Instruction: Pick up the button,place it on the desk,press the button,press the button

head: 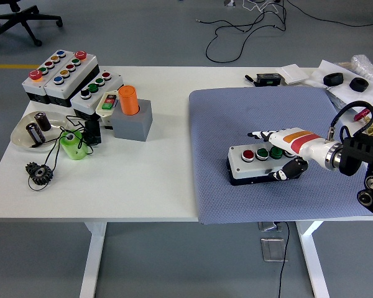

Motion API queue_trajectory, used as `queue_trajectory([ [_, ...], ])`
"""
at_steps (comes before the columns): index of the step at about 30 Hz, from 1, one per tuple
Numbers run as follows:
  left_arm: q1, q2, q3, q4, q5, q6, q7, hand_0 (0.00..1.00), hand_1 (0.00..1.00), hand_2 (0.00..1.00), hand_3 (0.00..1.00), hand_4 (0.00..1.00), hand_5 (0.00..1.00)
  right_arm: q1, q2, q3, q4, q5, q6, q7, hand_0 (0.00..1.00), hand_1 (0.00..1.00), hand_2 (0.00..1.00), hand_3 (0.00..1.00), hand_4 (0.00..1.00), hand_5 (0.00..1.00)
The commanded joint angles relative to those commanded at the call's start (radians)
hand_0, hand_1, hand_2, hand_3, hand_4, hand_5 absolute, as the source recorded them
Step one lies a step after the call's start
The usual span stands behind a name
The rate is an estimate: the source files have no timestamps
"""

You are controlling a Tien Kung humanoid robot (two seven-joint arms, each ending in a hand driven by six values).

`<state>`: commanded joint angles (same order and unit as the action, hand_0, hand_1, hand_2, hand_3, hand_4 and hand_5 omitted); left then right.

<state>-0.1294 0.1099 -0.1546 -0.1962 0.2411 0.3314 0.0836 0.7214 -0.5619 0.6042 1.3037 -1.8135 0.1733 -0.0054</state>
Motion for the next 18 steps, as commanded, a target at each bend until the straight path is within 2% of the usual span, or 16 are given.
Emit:
queue_trajectory([
  [14, 0.0, 0.001, 0.007, -0.001, -0.002, 0.0, -0.001, 0.599, 0.529, 0.492, 0.439, 0.269, 0.997, -0.033, -0.034, 0.088, 0.114, -0.007, -0.038, 0.003, 0.897, 0.863, 0.974, 0.998, 0.869, 0.075],
  [16, 0.0, 0.001, 0.006, -0.001, -0.002, 0.0, -0.001, 0.599, 0.529, 0.492, 0.438, 0.269, 0.997, -0.047, -0.045, 0.115, 0.138, 0.006, -0.051, 0.007, 0.875, 0.844, 0.943, 0.998, 0.862, 0.071],
  [18, 0.0, 0.002, 0.003, -0.001, 0.0, 0.0, -0.002, 0.599, 0.529, 0.492, 0.438, 0.269, 0.997, -0.072, -0.07, 0.149, 0.182, 0.042, -0.1, -0.014, 0.875, 0.844, 0.943, 0.998, 0.862, 0.071],
])
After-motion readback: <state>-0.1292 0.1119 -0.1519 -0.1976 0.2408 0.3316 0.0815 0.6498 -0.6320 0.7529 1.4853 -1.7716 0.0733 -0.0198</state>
